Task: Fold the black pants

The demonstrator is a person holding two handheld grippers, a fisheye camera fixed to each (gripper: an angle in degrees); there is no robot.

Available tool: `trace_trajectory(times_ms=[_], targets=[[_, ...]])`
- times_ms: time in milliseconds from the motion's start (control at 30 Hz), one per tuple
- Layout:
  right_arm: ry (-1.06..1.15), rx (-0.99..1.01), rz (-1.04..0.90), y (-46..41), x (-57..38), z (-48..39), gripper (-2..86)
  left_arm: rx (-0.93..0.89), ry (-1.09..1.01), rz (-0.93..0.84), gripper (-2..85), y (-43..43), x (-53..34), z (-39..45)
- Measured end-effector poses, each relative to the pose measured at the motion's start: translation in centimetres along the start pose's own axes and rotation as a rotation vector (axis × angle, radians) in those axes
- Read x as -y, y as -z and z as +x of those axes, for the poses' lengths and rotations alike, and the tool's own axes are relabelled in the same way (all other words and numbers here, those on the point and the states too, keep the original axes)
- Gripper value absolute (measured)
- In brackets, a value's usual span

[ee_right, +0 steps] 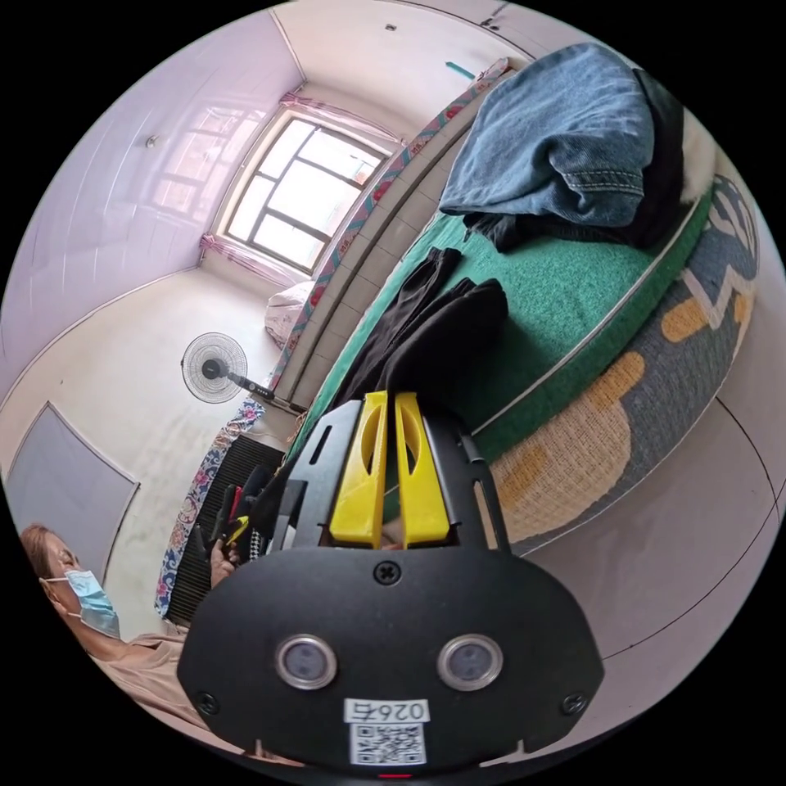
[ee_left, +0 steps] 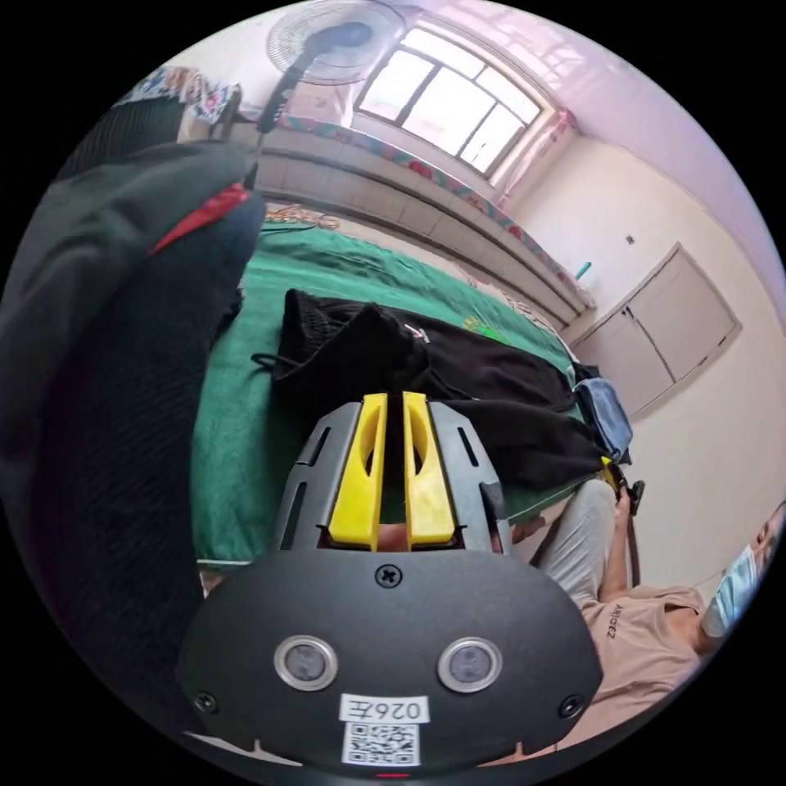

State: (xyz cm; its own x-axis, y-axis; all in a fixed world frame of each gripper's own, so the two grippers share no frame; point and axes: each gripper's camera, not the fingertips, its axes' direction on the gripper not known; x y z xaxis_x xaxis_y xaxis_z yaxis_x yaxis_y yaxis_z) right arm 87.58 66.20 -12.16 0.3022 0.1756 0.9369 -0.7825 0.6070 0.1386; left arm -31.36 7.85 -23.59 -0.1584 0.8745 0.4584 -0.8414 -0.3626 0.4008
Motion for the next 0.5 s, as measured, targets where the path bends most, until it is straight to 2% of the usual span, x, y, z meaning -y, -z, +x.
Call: trace_trajectory(times_ms=[167, 367, 500], targets=[[-0.016, 0.003, -0.011, -1.2, -2.0, 0.3, -1.0, 0.014, 0.031, 0.054, 0.4, 1.4, -3.2, -2.0], [-0.053, -0.026, 0.056, -2.6, -4.6, -0.5, -0.1, 0.028, -0.129, 0.039, 12.5, -0.9, -0.5, 2.9], [0.039, -0.196, 0.193, -1.8, -6.6, -4.4, 1.8, 0.064, -0.152, -0.052, 16.8, -5.1, 3.7, 5.6]])
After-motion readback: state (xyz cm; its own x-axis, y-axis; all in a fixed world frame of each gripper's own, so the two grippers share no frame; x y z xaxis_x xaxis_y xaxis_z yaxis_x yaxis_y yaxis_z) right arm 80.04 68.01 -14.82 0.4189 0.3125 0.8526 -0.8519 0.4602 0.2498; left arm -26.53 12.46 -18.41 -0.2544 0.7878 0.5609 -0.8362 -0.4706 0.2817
